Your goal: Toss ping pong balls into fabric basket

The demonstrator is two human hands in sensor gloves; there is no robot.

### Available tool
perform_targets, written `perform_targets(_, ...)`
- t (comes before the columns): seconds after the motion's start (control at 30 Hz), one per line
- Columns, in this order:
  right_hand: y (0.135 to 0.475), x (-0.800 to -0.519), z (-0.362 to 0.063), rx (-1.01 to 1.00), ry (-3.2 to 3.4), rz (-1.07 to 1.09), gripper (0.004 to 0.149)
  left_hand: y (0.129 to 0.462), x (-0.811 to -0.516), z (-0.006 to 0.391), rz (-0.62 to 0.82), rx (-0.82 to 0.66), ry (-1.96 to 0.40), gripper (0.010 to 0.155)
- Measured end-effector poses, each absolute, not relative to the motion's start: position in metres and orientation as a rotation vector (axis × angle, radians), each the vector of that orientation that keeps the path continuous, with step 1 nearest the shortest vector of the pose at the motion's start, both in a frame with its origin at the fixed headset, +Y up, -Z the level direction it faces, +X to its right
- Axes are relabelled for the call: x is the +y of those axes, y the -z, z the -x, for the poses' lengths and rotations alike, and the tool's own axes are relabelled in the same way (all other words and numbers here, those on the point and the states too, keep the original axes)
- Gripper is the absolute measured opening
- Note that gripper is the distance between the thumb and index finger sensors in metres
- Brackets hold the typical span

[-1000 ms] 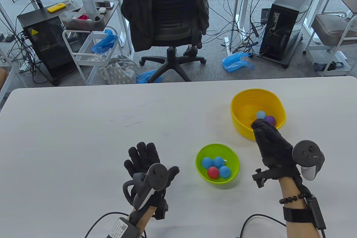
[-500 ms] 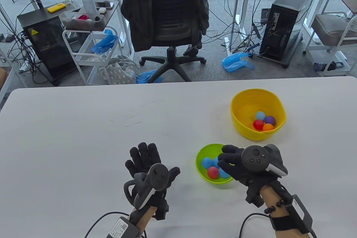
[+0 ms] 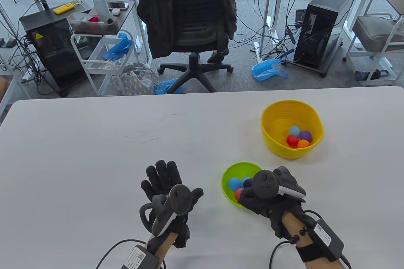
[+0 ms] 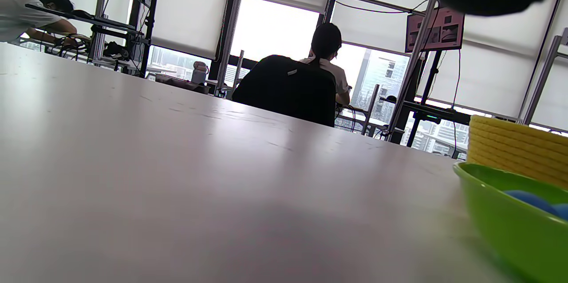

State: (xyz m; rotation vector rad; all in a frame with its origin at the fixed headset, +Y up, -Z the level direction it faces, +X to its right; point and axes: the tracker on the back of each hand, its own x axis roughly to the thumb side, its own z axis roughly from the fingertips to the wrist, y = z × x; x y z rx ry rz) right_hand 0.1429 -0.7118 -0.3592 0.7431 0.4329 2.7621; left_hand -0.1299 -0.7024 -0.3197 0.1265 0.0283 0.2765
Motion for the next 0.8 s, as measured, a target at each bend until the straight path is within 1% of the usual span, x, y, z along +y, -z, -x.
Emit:
perform_targets(0.5,0.368,-0.733,-0.135,0.534,-2.792,-0.726,0.051,0.318,-0.701,0.133,-0.150,0.057,-0.276,0.108)
perform_targets(0.63,0.369,-0.733,-0.134,0.531,-2.785,-0.721,0.051,0.318,-0.701,0.133,-0.147,0.054,-0.285,0.108)
perform_targets(0.8,0.369,-0.730,-0.137,0.459,-2.769,-0.719,0.049,0.318,-0.701,0.133,-0.144,0.049,-0.293,0.108)
